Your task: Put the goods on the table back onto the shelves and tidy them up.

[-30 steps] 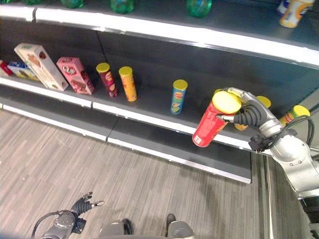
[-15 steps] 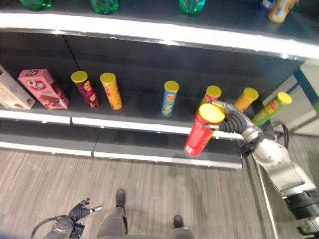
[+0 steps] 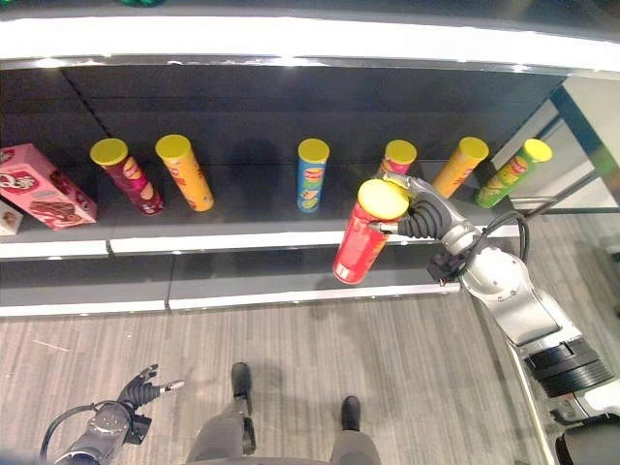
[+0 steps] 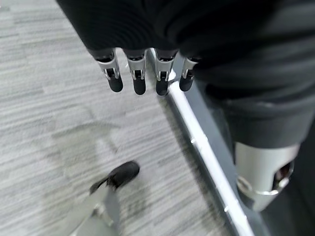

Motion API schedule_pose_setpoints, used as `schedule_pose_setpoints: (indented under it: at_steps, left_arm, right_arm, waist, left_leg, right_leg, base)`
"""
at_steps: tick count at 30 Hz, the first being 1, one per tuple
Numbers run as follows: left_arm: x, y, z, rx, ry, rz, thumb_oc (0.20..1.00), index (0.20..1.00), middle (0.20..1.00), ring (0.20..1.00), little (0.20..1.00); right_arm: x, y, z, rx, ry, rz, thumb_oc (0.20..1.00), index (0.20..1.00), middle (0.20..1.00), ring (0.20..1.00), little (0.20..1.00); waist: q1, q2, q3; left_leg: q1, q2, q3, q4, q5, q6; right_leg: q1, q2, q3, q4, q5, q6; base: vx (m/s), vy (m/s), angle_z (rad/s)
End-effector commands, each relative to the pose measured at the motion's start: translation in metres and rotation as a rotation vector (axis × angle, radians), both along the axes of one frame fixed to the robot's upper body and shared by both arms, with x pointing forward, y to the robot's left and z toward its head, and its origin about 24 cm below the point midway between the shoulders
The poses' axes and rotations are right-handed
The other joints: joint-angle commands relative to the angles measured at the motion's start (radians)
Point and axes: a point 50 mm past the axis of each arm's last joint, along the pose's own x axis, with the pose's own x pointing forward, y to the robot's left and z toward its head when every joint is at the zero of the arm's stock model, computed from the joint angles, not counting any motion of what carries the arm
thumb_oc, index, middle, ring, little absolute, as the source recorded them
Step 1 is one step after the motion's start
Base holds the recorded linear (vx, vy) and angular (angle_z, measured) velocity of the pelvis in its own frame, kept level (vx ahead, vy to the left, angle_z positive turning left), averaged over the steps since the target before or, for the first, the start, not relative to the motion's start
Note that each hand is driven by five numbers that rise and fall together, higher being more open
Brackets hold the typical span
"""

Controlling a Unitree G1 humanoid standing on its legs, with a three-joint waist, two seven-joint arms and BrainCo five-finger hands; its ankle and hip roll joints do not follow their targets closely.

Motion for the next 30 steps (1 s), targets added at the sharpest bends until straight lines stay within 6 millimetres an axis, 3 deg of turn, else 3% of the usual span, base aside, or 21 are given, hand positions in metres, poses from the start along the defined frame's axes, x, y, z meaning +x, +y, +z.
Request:
schedule_pose_setpoints:
  at_steps: [1,9,22,30]
  left_arm:
    - [0.006,-0.002,0.002,0.011,-0.014,-0.031,1.000,1.000,1.000,1.000,1.000]
    - [0.007,-0.015,-0.003,-0.022,-0.011,-0.039,1.000,1.000,1.000,1.000,1.000]
    - [0.002,-0.013,-0.005,-0.003,-0.011,-0.007,1.000,1.000,1.000,1.000,1.000]
    - [0.021,-0.015,0.007,-0.005,-0.109,-0.013,1.000,1.000,1.000,1.000,1.000]
  right_arm:
    - [0.000,0.006,0.040,0.009,-0.138,0.042,0.200,0.200,0.200,0.200,0.200]
    - [0.004,0.022,0.050,0.000,-0.202,0.074,0.200,0.200,0.200,0.200,0.200]
    - [0.015,0.053,0.070,0.029,-0.354,0.099,0.200,0.200,0.200,0.200,0.200]
    - [0.032,0.057,0.099,-0.028,-0.500,0.002,0.200,0.200,0.200,0.200,0.200]
  waist:
    - [0.027,0.005,-0.016]
    - [0.044,0.025,-0.012]
    - [0.101,0.064,0.013]
    - [0.133,0.103,0.054]
  left_leg:
    - [0.104,-0.009,-0.011,0.112,-0.242,-0.064]
    - [0.097,-0.015,-0.037,0.092,-0.234,-0.063]
    - [0.038,-0.034,-0.068,0.091,-0.223,-0.057]
    - [-0.032,-0.053,-0.093,0.092,-0.202,-0.060]
  right_leg:
    - [-0.101,0.118,0.055,0.040,0.013,0.015]
    - [-0.099,0.113,0.009,0.029,0.017,0.011]
    - [-0.122,0.077,-0.020,0.027,0.016,0.012]
    - [-0.189,0.058,-0.026,0.041,0.029,0.013]
  base:
    - [0.08,0.038,0.43]
    - [0.06,0.004,0.16]
    - [0.02,-0.003,0.13]
    - [-0.02,-0.013,0.14]
